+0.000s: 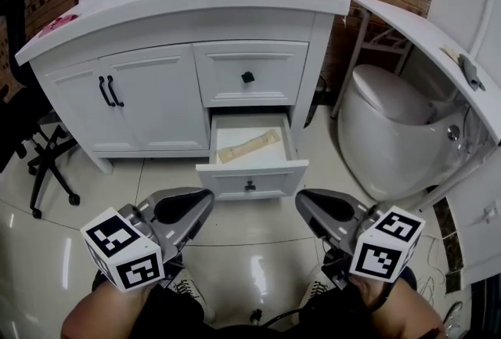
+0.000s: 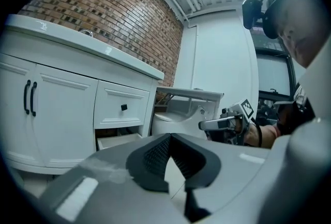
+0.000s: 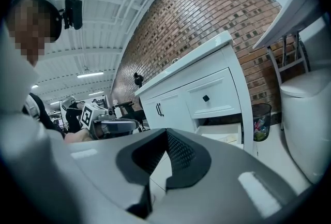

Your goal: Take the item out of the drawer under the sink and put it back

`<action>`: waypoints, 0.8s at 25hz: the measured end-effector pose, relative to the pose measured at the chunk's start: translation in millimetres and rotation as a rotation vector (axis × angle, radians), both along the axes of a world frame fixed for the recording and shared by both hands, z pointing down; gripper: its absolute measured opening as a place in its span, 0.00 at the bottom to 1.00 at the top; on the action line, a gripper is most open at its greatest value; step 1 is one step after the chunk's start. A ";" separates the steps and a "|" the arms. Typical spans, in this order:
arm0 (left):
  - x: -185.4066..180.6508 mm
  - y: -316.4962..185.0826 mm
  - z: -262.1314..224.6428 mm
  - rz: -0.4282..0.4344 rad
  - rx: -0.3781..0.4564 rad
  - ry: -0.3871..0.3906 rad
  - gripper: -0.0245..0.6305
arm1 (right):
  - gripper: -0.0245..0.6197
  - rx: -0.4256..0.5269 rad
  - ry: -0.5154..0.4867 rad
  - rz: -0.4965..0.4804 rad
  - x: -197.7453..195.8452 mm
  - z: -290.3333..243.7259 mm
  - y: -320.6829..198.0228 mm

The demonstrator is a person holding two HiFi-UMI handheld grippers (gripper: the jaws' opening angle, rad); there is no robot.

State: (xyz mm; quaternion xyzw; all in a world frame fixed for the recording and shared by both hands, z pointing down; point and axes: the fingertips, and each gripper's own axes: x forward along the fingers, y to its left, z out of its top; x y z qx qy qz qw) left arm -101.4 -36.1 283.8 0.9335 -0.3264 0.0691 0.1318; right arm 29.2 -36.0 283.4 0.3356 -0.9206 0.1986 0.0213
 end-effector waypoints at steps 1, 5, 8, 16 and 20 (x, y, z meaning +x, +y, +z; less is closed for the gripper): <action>1.6 2.2 -2.8 0.007 0.006 0.005 0.05 | 0.05 0.000 0.001 0.001 -0.1 -0.1 2.6; 4.5 7.2 -6.7 0.021 0.019 0.005 0.05 | 0.05 0.011 0.006 0.009 -0.2 -3.0 8.8; 2.0 7.8 -5.1 0.016 0.014 0.002 0.05 | 0.05 0.009 0.009 0.013 -0.4 -2.3 7.6; -2.4 5.8 -6.4 0.006 0.018 0.008 0.05 | 0.05 0.007 0.011 0.002 -6.6 -0.9 6.2; -2.6 5.9 -6.8 0.008 0.017 0.009 0.05 | 0.05 0.001 0.007 0.004 -8.1 -2.0 6.0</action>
